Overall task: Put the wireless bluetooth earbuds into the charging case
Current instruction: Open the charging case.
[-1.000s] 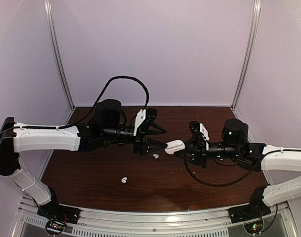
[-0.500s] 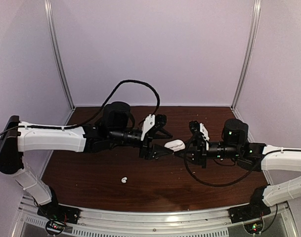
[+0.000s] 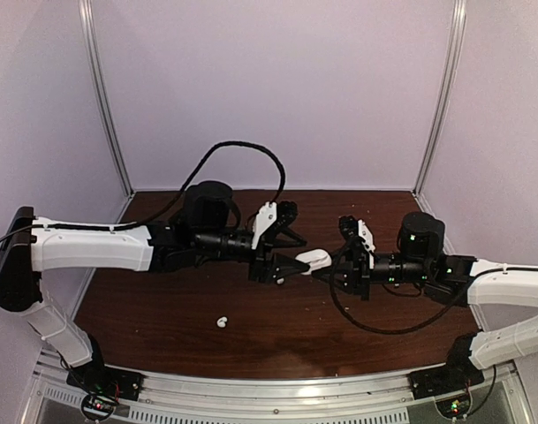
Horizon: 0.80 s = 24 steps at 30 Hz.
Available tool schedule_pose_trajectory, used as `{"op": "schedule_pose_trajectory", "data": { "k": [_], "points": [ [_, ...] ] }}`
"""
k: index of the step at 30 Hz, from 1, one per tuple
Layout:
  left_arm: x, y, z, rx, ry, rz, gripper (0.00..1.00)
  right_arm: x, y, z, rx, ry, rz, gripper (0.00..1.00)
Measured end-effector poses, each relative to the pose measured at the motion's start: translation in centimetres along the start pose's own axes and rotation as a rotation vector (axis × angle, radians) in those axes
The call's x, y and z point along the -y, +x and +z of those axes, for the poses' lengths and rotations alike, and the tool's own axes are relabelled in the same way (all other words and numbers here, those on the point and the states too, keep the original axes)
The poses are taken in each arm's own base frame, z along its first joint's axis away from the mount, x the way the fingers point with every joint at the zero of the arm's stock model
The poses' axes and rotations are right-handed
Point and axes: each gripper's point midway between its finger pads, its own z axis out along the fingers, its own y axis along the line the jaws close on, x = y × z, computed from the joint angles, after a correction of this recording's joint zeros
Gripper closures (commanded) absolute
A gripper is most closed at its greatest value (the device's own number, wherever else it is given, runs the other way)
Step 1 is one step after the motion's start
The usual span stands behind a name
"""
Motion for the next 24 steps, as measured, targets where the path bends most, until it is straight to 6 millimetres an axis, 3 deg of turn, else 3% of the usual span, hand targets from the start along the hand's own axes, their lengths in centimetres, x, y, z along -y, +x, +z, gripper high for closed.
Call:
{"op": "schedule_pose_trajectory", "data": {
  "k": [9, 15, 21, 24],
  "points": [
    [-0.2, 0.1, -0.8, 0.004, 0.001, -0.024, 0.4, 0.0, 0.0, 0.0, -0.001, 0.001, -0.011, 1.0],
    [-1.7, -0.1, -1.4, 0.015, -0.048, -0.024, 0.41, -0.7, 0.3, 0.1, -0.012, -0.032, -0.008, 1.0],
    [-2.0, 0.1, -1.6, 0.011, -0.061, -0.027, 0.41, -0.7, 0.3, 0.1, -0.014, -0.033, -0.006, 1.0],
    [-1.9, 0.1, -1.6, 0.013, -0.056, -0.023, 0.37, -0.7, 0.4, 0.1, -0.015, -0.032, -0.006, 1.0]
  ]
}}
